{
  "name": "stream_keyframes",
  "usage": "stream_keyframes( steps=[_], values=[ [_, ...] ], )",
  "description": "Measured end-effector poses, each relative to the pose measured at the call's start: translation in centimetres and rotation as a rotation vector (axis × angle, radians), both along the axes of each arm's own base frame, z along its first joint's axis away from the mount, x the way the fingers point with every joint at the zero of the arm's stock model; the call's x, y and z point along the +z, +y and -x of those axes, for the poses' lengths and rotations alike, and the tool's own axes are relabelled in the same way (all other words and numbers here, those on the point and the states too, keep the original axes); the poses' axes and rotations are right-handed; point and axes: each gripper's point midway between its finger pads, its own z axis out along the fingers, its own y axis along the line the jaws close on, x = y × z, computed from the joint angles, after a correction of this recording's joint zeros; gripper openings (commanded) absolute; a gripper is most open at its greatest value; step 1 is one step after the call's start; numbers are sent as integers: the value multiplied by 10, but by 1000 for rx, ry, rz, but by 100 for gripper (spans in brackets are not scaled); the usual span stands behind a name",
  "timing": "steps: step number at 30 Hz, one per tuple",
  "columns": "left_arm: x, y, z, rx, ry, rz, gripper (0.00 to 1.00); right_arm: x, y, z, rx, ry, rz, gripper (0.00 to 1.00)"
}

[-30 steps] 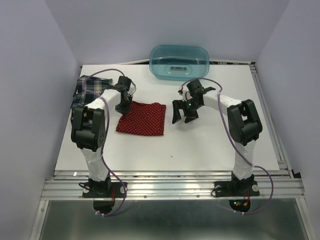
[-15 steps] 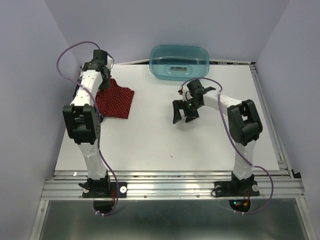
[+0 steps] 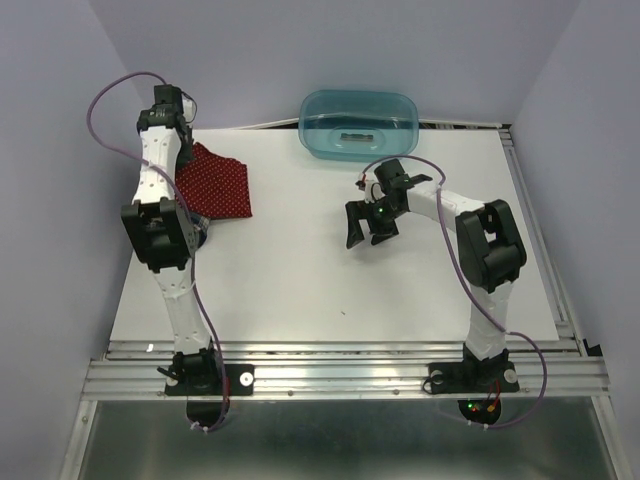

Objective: Fold and stack the skirts
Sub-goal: Neatly place the folded skirt to the corner

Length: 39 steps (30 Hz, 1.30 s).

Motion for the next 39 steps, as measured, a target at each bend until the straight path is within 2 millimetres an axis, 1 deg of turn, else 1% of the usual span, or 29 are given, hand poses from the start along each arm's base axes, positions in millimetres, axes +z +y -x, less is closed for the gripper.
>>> stream_keyframes(
  steps=[3, 11, 13, 16, 19, 24, 26, 34, 39],
  values=[
    [1, 10, 1, 7, 0, -7, 0, 0, 0, 0, 0, 0, 0, 100],
    [4, 26, 4, 15, 3, -39, 0, 0, -1, 0, 5, -2, 1, 100],
    [5, 36, 5, 26, 2, -50, 0, 0, -1, 0, 7, -5, 1, 100],
    [6, 57, 9, 52, -1, -67, 0, 0, -1, 1, 9, -6, 2, 100],
    [9, 72, 11, 67, -9, -90, 0, 0, -2, 1, 8, -5, 4, 100],
    [10, 86, 21, 87, -5, -122, 0, 0, -2, 1, 7, -5, 5, 100],
    [13, 89, 19, 90, -17, -135, 0, 0, -2, 1, 7, -5, 5, 100],
    [22, 118, 18, 128, -48, -209, 0, 0, -2, 1, 7, -5, 5, 100],
    [21, 126, 19, 135, -41, -243, 0, 0, -2, 1, 7, -4, 5, 100]
  ],
)
